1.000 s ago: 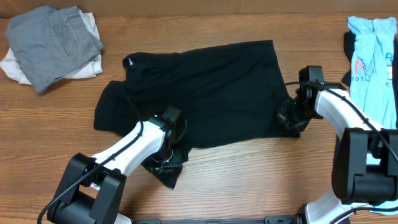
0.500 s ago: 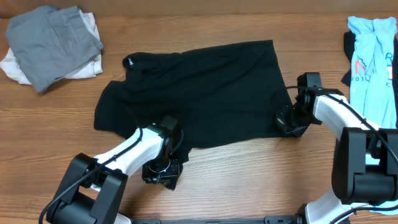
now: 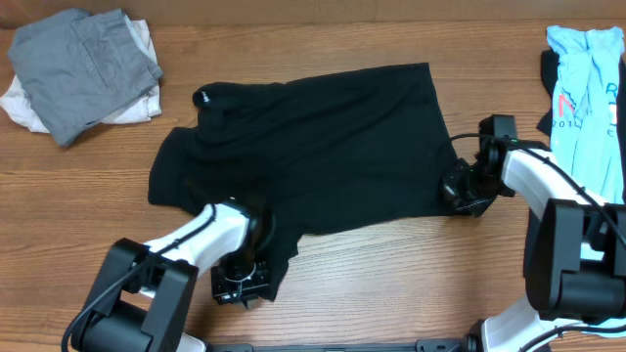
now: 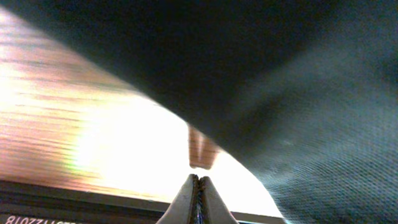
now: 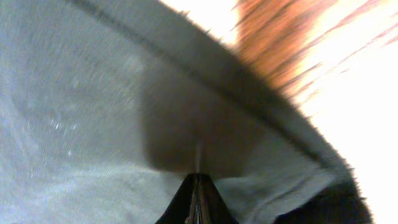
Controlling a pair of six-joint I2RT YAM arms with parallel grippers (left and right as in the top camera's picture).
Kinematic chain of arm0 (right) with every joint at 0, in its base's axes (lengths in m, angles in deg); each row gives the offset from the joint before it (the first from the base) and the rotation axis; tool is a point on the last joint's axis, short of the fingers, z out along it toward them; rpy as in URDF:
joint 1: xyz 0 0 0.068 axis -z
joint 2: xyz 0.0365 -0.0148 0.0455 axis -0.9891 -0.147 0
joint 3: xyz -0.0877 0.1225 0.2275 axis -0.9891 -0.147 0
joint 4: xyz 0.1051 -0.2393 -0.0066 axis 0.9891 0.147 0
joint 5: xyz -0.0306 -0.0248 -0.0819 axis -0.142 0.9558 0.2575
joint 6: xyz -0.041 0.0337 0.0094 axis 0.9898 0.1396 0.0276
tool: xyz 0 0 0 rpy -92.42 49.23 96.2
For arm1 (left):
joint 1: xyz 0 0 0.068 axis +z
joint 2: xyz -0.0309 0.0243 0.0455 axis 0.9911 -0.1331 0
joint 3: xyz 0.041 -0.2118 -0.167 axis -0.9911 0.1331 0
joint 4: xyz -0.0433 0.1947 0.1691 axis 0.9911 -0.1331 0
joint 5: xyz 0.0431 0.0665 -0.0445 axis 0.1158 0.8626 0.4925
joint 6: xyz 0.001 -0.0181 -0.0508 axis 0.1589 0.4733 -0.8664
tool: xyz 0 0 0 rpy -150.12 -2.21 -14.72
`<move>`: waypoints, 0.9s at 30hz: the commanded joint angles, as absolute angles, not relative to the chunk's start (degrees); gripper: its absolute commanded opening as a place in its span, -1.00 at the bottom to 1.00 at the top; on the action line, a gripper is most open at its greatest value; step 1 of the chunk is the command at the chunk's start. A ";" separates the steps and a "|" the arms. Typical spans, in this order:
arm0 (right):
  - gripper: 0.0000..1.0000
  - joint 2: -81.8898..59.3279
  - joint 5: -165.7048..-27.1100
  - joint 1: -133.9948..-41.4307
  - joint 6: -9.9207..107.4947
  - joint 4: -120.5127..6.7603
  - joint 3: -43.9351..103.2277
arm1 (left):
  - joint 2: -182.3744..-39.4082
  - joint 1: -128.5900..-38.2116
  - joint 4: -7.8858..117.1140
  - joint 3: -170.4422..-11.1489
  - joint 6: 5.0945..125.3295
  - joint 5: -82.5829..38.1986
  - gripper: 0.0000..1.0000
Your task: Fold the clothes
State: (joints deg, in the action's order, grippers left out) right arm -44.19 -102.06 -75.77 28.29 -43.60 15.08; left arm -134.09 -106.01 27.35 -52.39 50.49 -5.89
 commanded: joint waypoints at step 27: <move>-0.92 -44.41 -102.60 -70.35 29.90 -44.43 14.88 | -133.28 -100.07 30.84 -62.75 55.21 -6.72 -0.91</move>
State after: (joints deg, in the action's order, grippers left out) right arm -44.19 -102.12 -70.33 29.38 -44.17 15.06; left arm -131.34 -99.54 30.56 -64.70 53.64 -2.96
